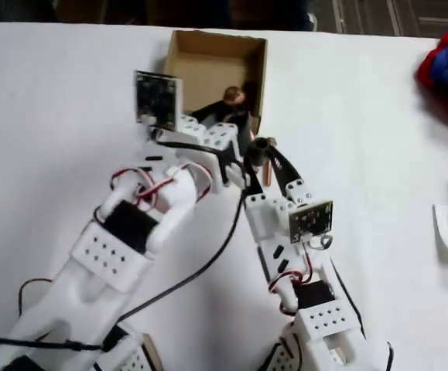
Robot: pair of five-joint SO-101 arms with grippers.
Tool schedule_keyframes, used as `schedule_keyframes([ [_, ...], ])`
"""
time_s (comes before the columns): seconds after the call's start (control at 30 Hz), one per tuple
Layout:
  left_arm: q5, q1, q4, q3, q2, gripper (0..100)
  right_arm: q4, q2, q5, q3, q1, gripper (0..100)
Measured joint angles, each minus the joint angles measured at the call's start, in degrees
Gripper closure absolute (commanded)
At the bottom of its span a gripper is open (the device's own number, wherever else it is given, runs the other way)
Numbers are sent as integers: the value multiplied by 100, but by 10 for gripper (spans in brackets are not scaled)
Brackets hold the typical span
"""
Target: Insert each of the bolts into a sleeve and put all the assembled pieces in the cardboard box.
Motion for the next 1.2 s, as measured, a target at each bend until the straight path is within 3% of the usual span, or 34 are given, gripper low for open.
schedule_keyframes([
  [0.23,-949,519,0,0,167,975,0,0,0,0,-18,978],
  [1.2,-1029,273,-958,-193,870,975,211,9,0,0,-26,978],
])
